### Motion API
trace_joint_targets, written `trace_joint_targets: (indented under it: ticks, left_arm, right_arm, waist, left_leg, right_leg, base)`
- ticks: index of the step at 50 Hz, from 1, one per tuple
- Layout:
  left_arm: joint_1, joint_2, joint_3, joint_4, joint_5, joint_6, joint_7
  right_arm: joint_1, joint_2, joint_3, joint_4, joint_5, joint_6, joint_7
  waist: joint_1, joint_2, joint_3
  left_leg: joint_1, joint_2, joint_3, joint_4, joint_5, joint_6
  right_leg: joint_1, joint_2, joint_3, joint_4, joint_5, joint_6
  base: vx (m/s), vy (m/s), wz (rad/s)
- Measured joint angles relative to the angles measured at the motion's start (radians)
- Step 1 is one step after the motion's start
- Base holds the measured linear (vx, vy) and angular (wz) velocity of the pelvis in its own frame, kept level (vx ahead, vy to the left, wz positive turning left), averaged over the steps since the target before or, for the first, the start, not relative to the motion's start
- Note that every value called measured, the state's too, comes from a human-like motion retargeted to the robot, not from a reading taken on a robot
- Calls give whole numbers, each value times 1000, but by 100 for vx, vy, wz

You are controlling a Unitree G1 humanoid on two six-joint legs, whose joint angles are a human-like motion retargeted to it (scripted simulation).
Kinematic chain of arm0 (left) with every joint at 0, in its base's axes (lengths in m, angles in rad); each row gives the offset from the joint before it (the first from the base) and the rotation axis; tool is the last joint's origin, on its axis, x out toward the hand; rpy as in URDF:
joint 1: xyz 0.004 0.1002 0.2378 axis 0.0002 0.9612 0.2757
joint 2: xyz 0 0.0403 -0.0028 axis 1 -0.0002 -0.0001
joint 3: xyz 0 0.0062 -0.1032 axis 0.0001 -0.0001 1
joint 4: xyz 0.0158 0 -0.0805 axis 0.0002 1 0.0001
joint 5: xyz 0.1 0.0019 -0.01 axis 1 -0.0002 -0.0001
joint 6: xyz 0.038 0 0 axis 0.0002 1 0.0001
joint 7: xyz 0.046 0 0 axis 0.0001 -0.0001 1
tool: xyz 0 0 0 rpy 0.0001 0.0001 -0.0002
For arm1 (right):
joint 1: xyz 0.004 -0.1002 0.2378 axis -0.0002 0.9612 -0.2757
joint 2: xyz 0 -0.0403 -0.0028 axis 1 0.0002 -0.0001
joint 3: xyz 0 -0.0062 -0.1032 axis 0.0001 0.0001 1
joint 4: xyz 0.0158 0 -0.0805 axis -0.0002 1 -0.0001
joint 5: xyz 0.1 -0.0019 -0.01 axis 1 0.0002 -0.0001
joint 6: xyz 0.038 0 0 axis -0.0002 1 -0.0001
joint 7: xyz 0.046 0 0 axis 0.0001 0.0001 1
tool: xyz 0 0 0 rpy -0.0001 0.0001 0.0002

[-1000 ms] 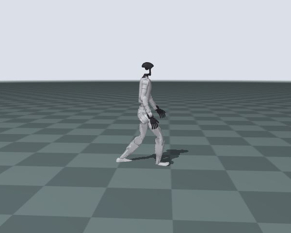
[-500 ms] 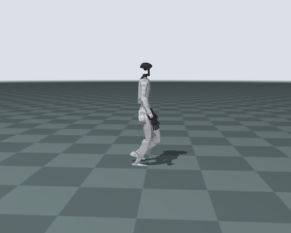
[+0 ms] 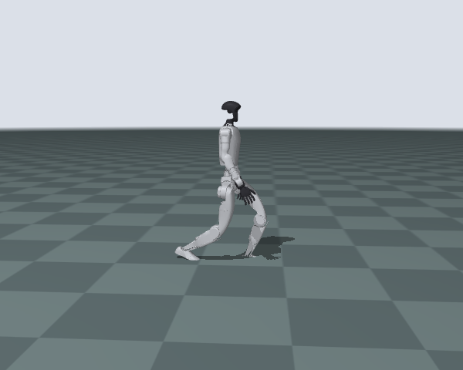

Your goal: Run

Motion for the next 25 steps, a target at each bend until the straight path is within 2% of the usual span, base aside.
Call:
trace_joint_targets:
  ticks: [5, 8, 10, 15, 20, 25]
  left_arm:
    - [-18, -4, 14, 40, -38, 0, -29]
    - [-43, 3, 16, 29, -45, -2, -42]
    - [-65, 11, 15, 16, -41, -3, -47]
    - [-120, 32, 8, -31, -24, -6, -40]
    - [-164, 46, 3, -85, -16, -14, -21]
    - [-194, 52, 0, -126, -11, -24, -14]
  right_arm:
    - [55, 26, 4, 43, -12, 20, 56]
    - [64, 25, 3, 50, -10, 25, 83]
    - [62, 19, 1, 48, -4, 25, 95]
    - [47, -11, -3, 12, 15, 16, 102]
    - [38, -38, -6, -34, 27, 7, 99]
    - [33, -49, -7, -55, 21, 4, 96]
  waist:
    - [-22, -101, -19]
    - [-47, -123, -20]
    - [-69, -127, -18]
    - [-135, -109, -3]
    - [-193, -81, 17]
    - [-219, -54, 38]
  left_leg:
    - [92, -107, 88, -4, -36, 84]
    - [152, -143, 120, -31, -60, 112]
    - [198, -160, 132, -65, -68, 117]
    - [323, -187, 134, -172, -74, 103]
    - [426, -195, 108, -261, -86, 77]
    - [511, -192, 76, -329, -100, 54]
  right_leg:
    - [-93, -174, -7, 318, 221, 81]
    - [-180, -259, -29, 488, 287, 62]
    - [-242, -311, -52, 575, 269, 28]
    - [-378, -378, -121, 647, 120, -51]
    - [-477, -361, -180, 549, -9, -77]
    - [-518, -297, -201, 381, -64, -71]
  base:
    - [44, 18, -22]
    - [39, 15, -22]
    - [39, 13, -23]
    - [39, 8, -12]
    - [36, 2, 6]
    - [28, -1, 13]
